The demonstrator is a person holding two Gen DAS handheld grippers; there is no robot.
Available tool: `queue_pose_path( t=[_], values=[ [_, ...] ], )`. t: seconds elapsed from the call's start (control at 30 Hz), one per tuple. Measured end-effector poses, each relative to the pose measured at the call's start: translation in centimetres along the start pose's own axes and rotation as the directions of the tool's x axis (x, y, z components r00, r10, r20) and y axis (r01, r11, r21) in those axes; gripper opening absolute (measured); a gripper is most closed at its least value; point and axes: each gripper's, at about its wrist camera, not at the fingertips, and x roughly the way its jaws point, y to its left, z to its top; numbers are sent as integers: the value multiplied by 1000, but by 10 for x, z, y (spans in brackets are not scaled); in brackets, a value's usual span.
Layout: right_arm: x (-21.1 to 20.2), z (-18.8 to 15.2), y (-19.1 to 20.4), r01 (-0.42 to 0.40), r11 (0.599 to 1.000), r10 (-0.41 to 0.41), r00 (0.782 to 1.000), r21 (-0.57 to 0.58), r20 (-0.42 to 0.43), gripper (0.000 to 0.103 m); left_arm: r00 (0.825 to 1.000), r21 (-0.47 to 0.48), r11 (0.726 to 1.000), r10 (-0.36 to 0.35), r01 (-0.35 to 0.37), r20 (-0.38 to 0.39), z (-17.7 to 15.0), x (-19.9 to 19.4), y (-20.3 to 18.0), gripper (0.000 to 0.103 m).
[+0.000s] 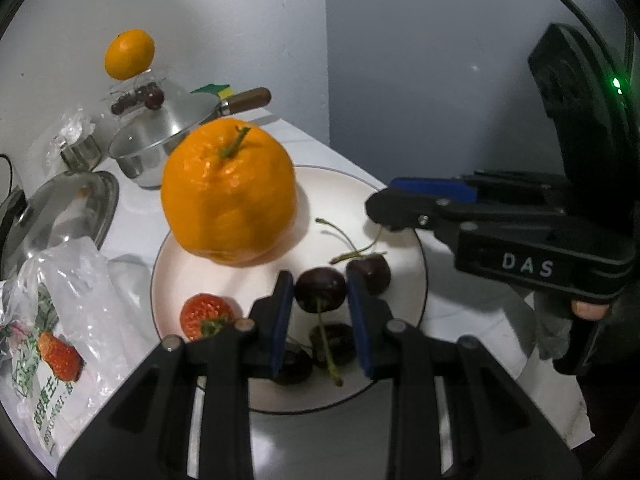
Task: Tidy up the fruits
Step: 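Lower both held cherries onto the plate beside the orange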
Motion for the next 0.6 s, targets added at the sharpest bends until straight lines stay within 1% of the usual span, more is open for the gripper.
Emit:
queue_pose_path(
  t=[0.33,0.6],
  values=[
    [5,-1,1,-9,1000,9,1000,-6,-9,29,999,12,1000,-29,29,-26,-2,9,-1,29],
    [9,-2,7,10,999,-11,1000,-36,-25,29,997,-6,998,-58,58,-42,-3,11,-2,30]
  ],
)
